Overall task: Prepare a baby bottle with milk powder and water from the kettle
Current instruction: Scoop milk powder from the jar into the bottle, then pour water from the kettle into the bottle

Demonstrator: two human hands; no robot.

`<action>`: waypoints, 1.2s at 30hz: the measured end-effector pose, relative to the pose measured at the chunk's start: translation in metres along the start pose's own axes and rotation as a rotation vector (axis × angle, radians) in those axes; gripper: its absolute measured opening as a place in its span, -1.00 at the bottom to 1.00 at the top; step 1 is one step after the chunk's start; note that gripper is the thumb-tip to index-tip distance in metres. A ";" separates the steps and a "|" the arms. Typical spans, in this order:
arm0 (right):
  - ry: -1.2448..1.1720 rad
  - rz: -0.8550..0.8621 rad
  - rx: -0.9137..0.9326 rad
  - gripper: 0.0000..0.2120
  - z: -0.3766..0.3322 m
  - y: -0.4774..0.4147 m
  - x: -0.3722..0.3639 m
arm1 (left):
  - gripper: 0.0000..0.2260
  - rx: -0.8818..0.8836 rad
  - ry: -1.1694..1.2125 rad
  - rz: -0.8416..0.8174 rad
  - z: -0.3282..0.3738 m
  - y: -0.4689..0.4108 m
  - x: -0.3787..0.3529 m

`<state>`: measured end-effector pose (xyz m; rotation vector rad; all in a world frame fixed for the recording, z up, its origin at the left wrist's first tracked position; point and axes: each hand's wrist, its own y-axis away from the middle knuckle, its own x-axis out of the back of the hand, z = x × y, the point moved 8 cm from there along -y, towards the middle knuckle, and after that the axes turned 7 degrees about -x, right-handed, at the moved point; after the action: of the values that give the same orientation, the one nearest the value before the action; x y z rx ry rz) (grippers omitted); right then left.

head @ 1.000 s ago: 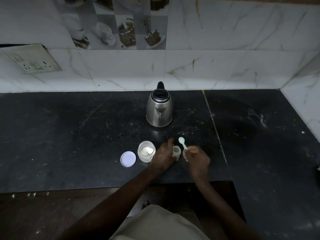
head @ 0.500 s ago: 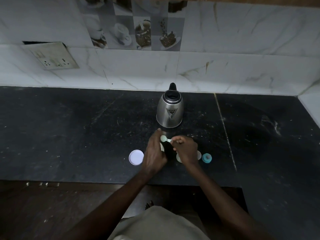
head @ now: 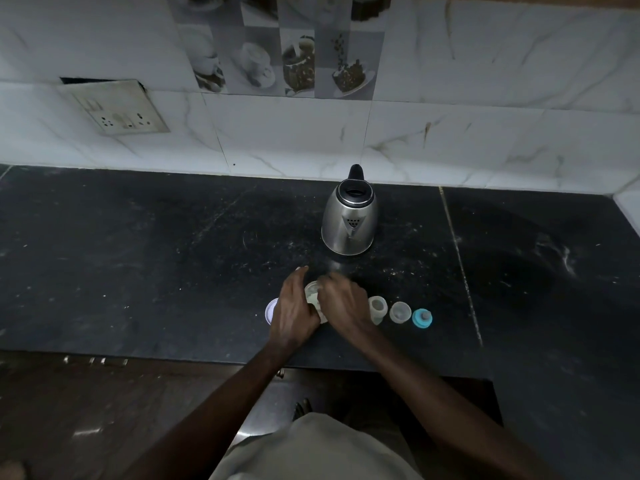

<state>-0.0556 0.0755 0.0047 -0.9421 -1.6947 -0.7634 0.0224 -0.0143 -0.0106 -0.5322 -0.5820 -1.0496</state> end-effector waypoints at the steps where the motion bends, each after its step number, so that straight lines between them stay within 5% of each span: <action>1: -0.034 0.049 -0.024 -0.84 0.008 0.000 0.010 | -0.35 -0.009 0.012 0.000 0.005 -0.002 -0.002; 11: -0.341 0.201 -0.576 -0.76 0.172 0.011 0.060 | -0.29 -0.200 0.082 -0.224 0.064 -0.014 -0.064; 16: -0.484 0.119 -0.472 -0.83 0.152 -0.031 0.069 | -0.33 -0.111 0.095 -0.228 0.069 -0.032 -0.076; 22: -0.633 0.038 -0.505 -0.59 0.115 -0.146 0.114 | -0.62 0.140 0.251 0.170 0.065 -0.128 -0.014; 28: -0.817 -0.168 -0.580 -0.33 0.099 -0.211 0.111 | -0.59 0.218 0.353 0.002 0.067 -0.201 -0.018; 36: -1.036 -0.308 -0.611 -0.53 0.086 -0.236 0.080 | -0.51 0.476 0.594 -0.035 0.045 -0.210 -0.043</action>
<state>-0.3149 0.0485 0.0439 -1.7124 -2.6029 -1.1380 -0.1931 -0.0417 0.0208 0.2102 -0.2911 -0.9965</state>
